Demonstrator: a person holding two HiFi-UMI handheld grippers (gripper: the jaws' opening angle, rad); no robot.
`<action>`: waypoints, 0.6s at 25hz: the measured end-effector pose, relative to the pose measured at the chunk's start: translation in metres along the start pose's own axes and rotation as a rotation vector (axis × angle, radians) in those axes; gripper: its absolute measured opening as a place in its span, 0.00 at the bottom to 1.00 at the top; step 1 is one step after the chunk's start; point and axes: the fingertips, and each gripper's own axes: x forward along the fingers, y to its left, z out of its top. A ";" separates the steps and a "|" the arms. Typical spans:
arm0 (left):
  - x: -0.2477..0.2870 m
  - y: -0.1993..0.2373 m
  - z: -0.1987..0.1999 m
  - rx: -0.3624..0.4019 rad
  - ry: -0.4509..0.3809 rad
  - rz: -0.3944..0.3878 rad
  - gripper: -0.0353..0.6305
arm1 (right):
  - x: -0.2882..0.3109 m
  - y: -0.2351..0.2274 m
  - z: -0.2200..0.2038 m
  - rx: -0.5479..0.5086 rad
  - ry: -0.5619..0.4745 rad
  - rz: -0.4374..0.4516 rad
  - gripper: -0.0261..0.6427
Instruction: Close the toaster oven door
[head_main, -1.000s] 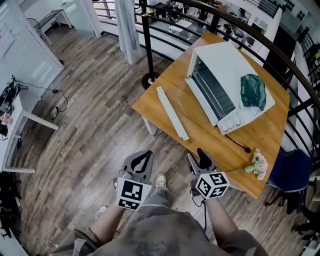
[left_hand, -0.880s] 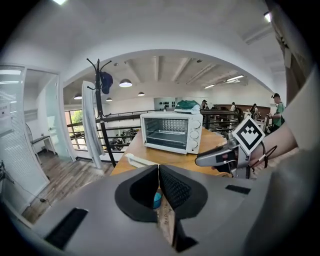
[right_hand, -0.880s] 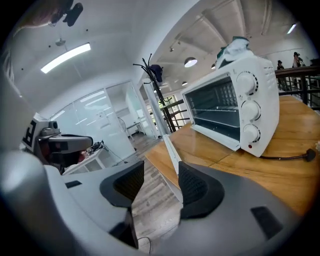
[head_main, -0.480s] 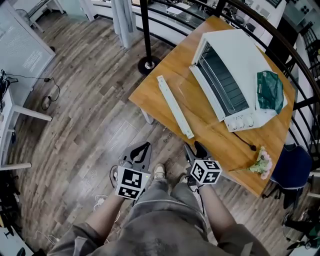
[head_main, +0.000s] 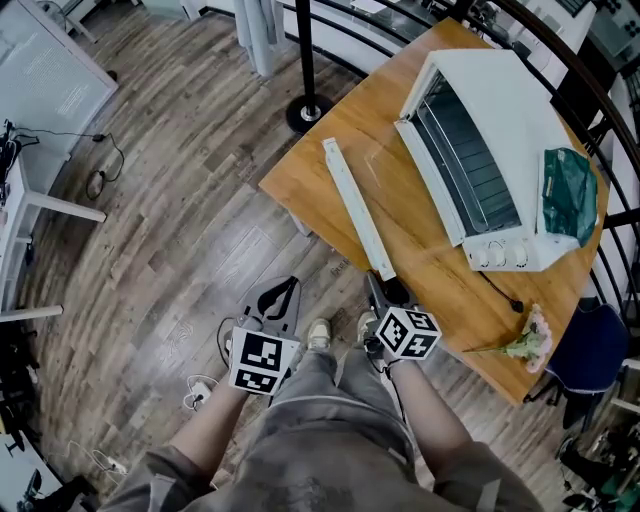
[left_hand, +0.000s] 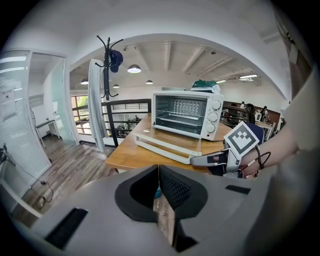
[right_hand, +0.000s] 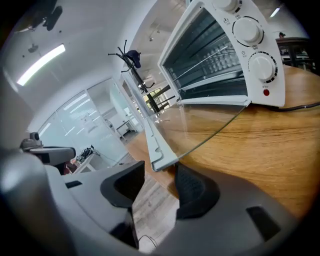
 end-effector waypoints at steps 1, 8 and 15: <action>0.000 -0.001 -0.001 0.000 0.005 0.004 0.08 | 0.001 0.000 0.004 0.019 -0.022 0.000 0.34; -0.002 -0.008 0.006 -0.002 0.012 0.016 0.08 | -0.005 0.005 0.017 0.048 -0.070 0.015 0.28; -0.002 -0.023 0.040 0.024 -0.015 0.014 0.08 | -0.032 0.016 0.066 0.116 -0.185 0.067 0.28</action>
